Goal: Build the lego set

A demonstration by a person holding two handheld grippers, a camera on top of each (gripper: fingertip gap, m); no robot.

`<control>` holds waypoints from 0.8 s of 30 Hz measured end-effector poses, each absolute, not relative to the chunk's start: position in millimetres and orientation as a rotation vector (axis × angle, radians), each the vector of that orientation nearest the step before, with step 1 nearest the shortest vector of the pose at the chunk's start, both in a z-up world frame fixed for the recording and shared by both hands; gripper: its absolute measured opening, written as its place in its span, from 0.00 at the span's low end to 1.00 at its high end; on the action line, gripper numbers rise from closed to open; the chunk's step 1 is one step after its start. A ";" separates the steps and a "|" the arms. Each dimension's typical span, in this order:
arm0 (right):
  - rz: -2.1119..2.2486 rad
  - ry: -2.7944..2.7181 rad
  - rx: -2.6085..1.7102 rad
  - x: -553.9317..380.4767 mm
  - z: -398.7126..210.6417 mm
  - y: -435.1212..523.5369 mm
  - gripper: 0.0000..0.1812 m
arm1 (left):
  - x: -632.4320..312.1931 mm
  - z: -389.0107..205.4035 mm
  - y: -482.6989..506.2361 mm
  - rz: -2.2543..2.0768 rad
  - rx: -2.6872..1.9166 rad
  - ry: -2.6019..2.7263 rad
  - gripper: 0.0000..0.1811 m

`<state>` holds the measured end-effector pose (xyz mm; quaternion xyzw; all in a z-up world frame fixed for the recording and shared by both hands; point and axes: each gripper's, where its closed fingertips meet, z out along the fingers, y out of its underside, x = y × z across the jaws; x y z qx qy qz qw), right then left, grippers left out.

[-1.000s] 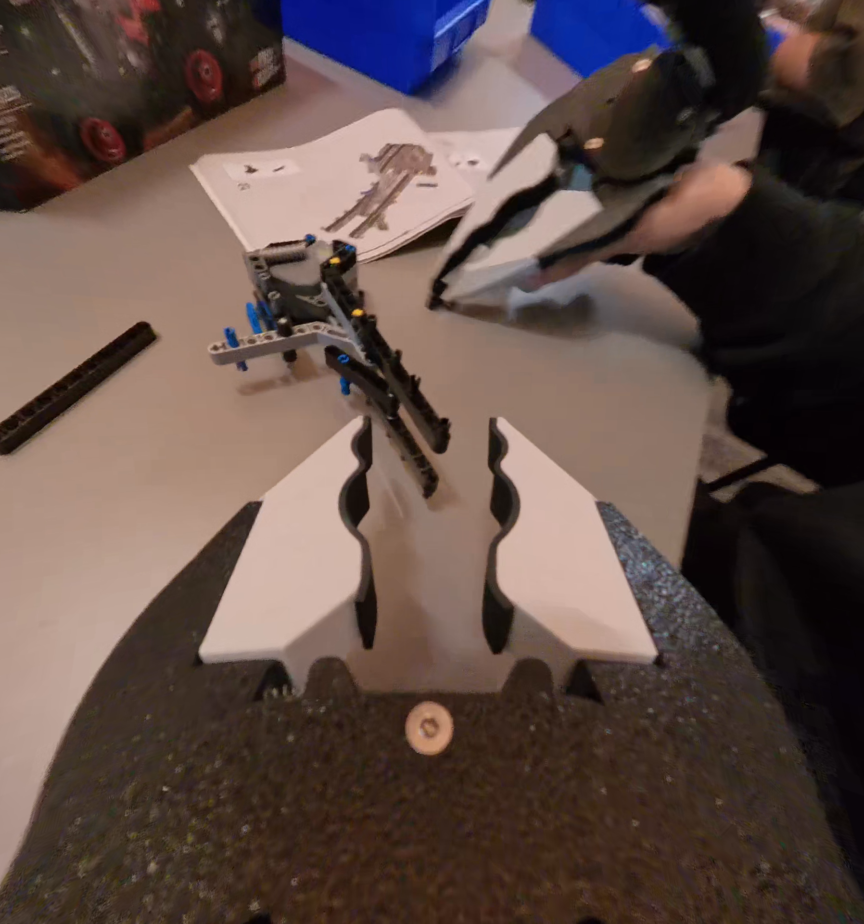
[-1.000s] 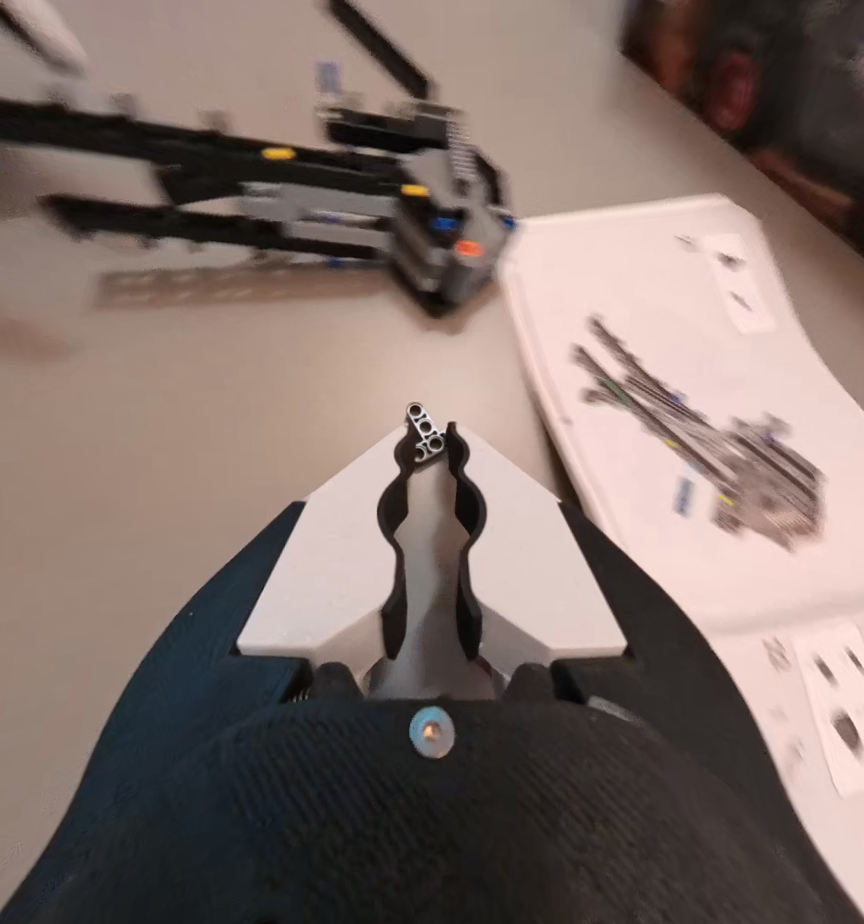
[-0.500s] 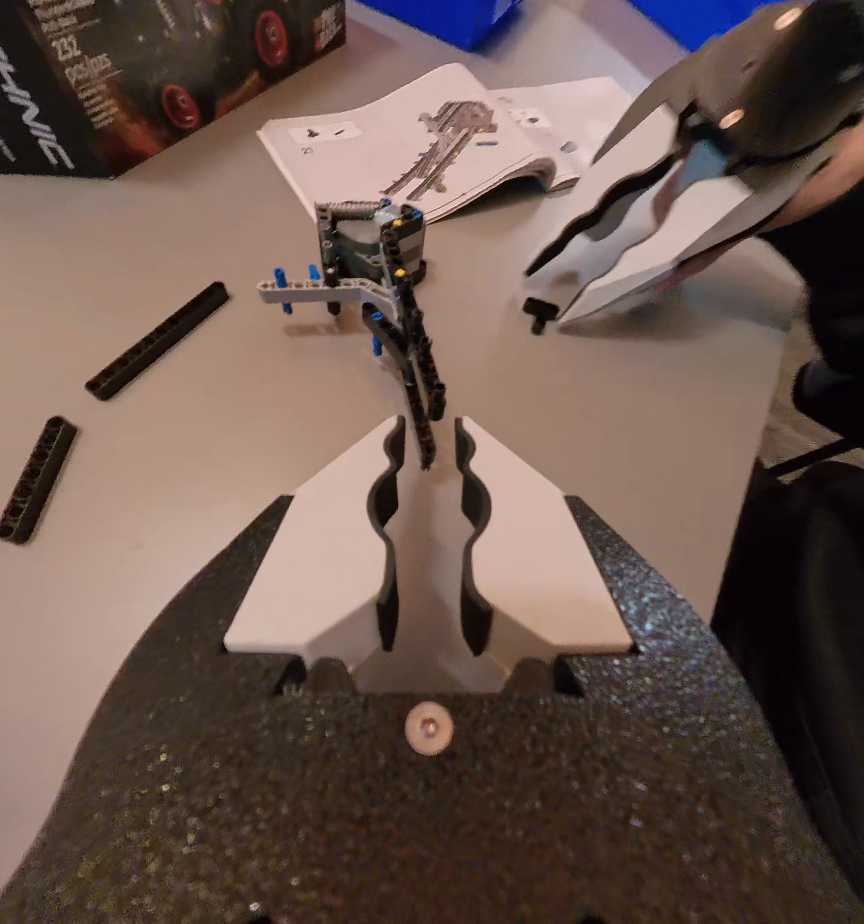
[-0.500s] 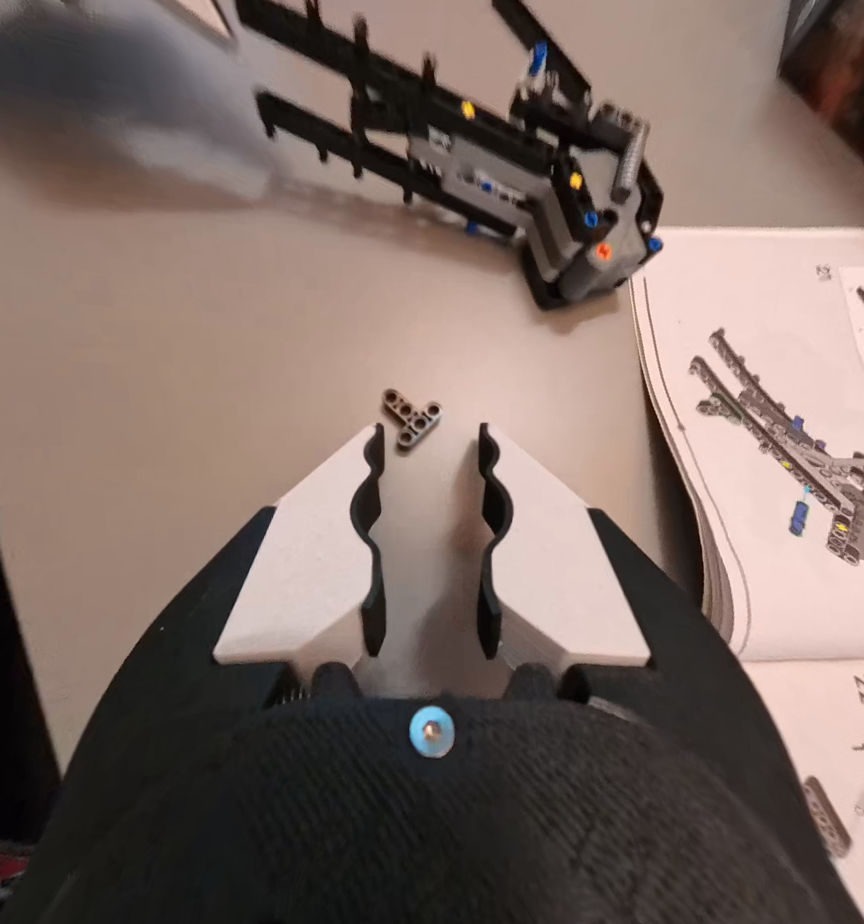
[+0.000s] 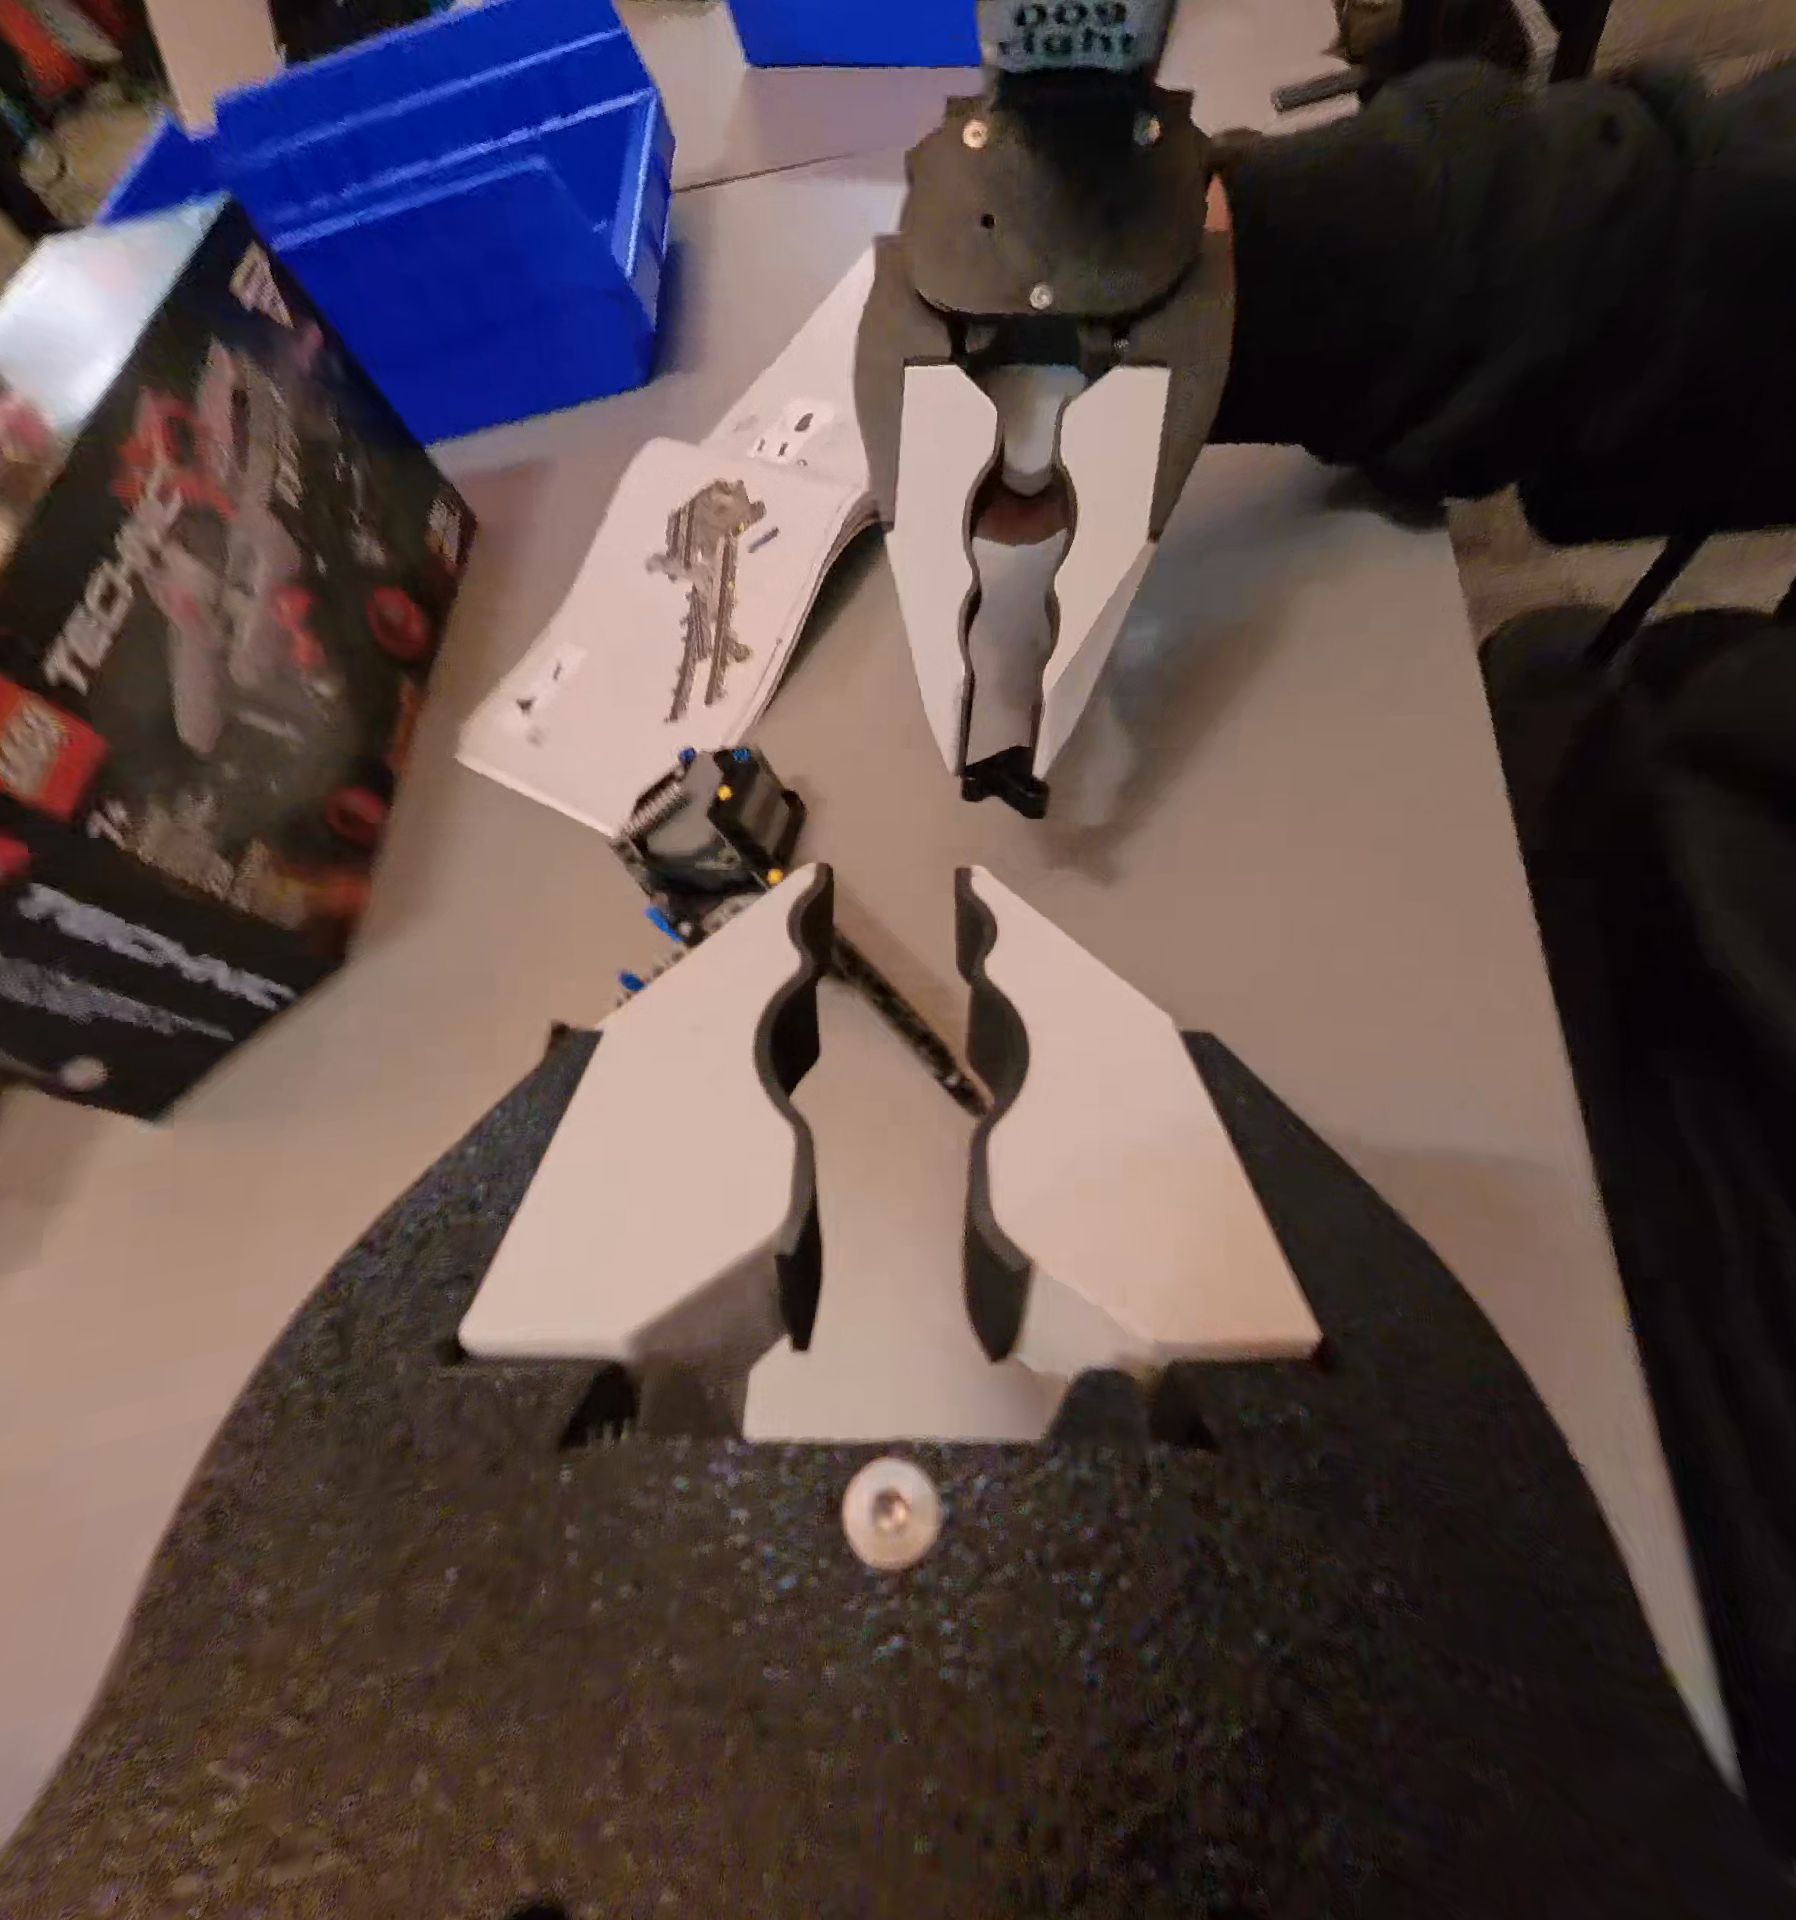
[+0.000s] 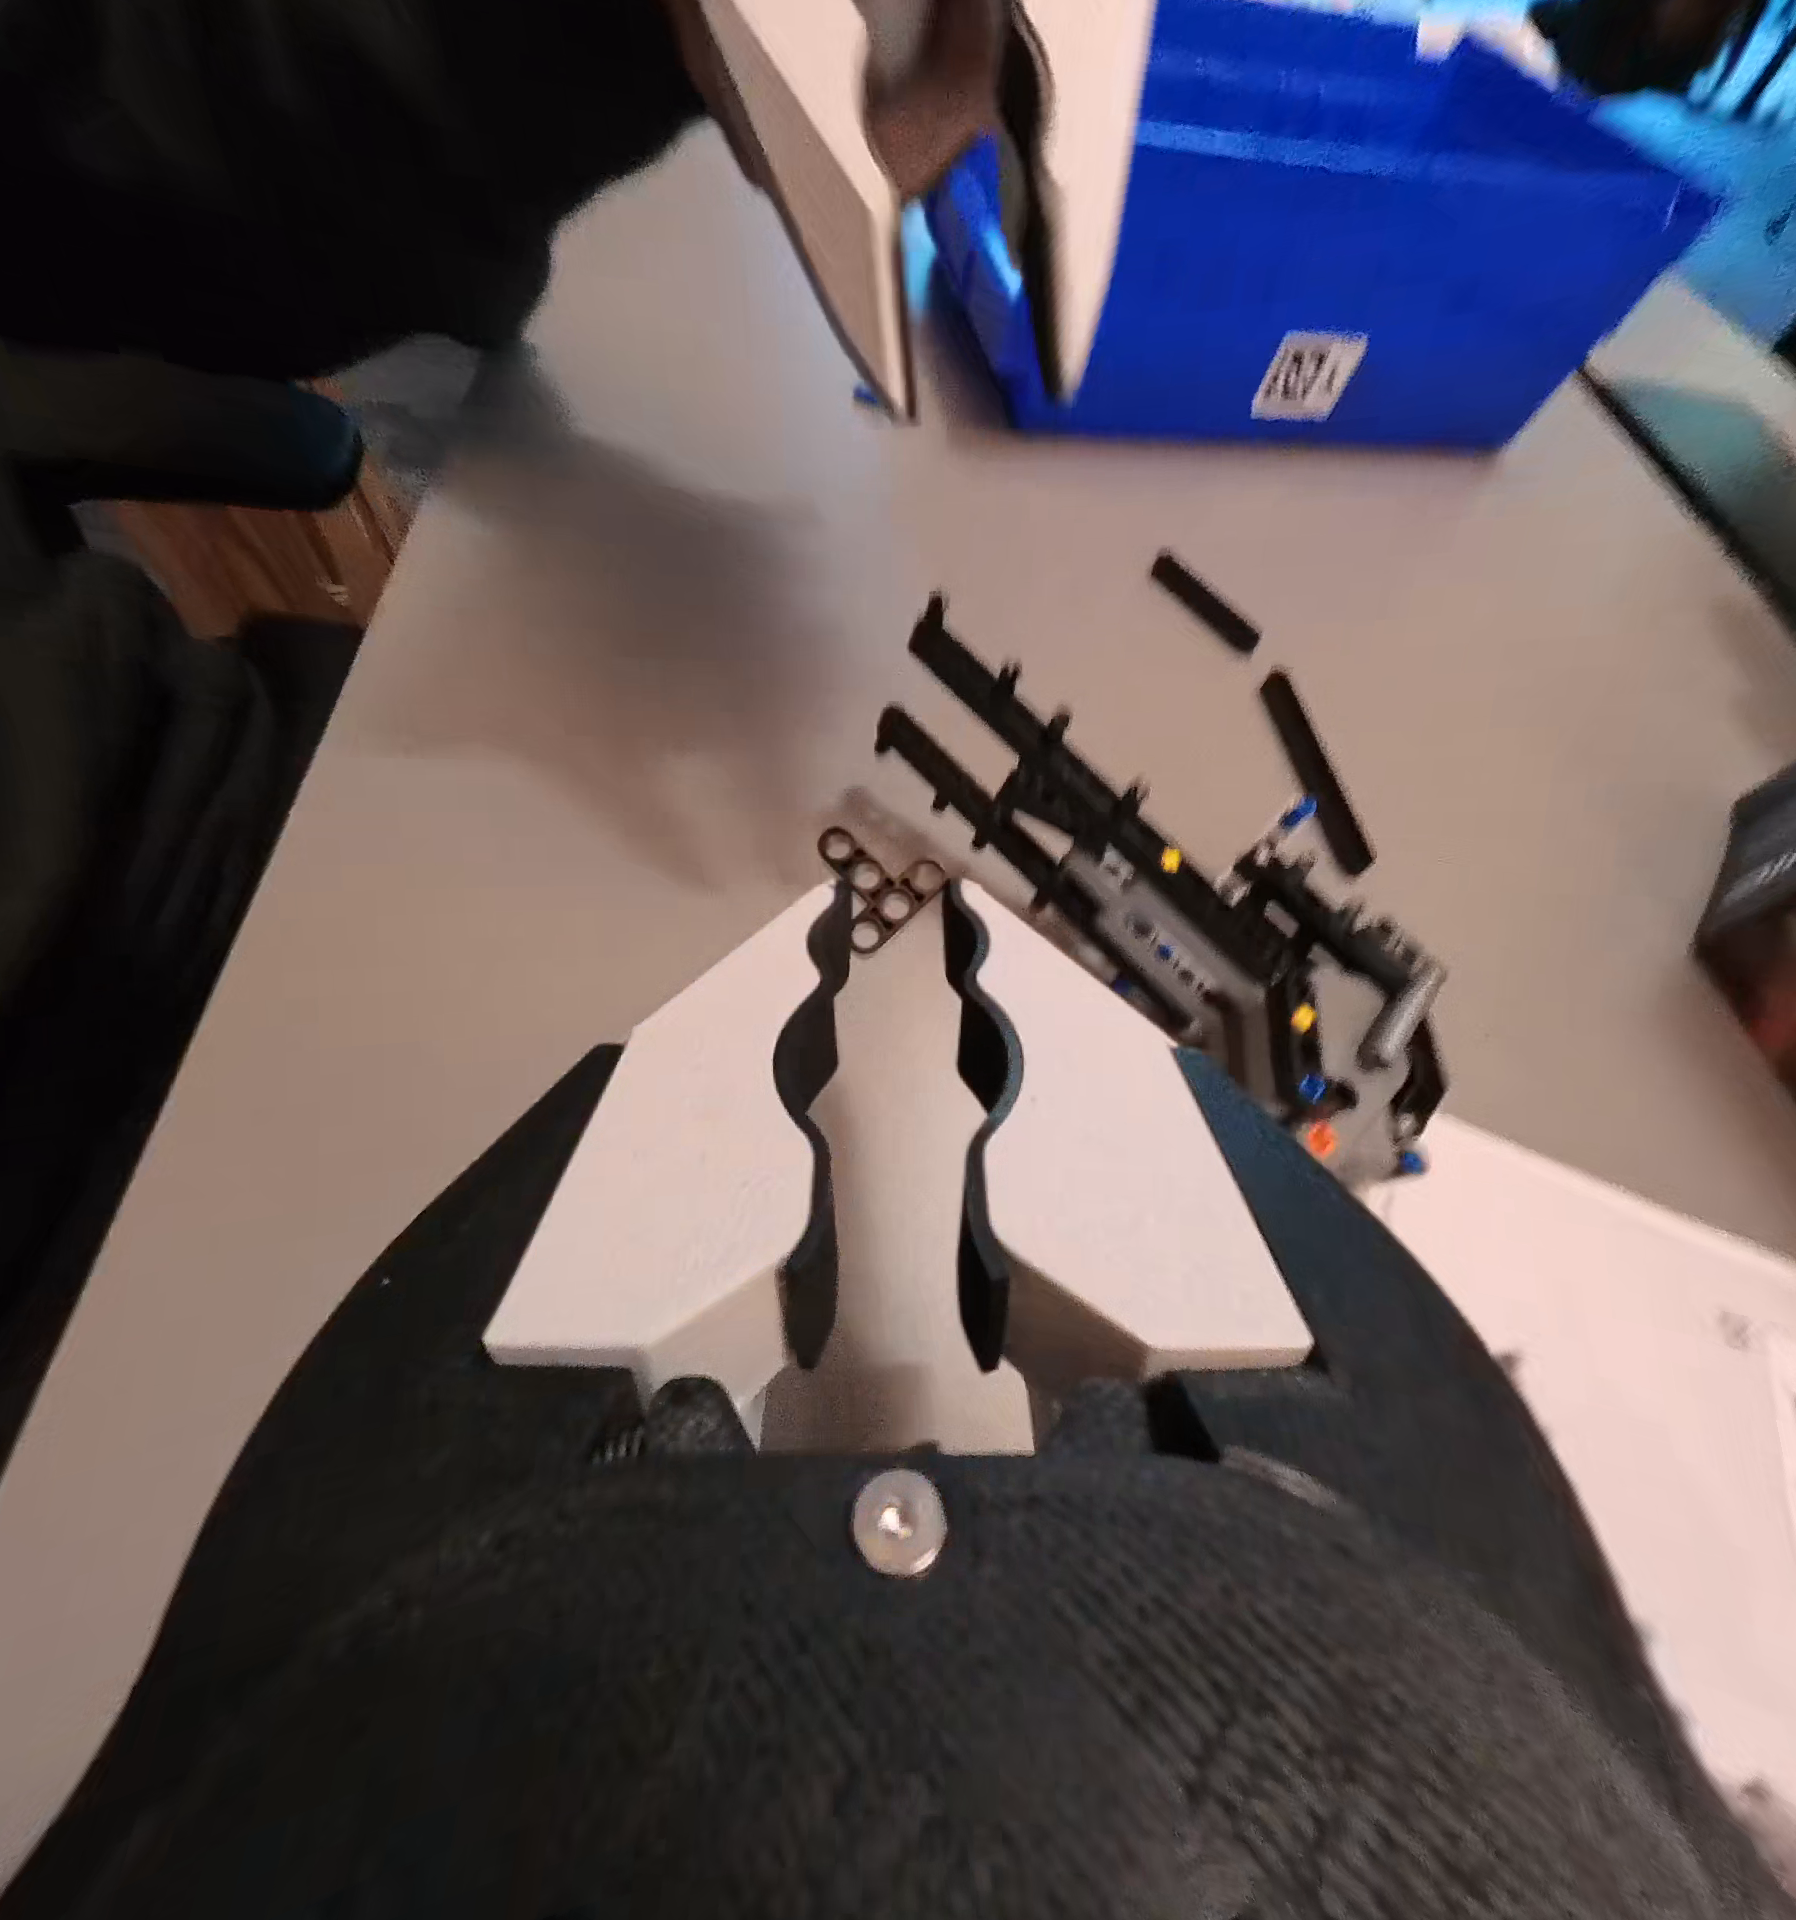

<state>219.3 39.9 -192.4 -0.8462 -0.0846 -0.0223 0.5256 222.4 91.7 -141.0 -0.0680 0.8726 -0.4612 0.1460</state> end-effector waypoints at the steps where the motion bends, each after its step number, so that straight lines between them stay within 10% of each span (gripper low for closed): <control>1: -0.098 -0.253 -1.996 220.6 -183.3 44.0 0.08 | 225.3 -138.6 88.6 -1.326 -0.136 2.520 0.12; 24: -0.144 -0.644 -1.763 240.7 -156.1 84.0 0.07 | 247.4 -159.9 79.8 -1.501 -0.209 2.576 0.03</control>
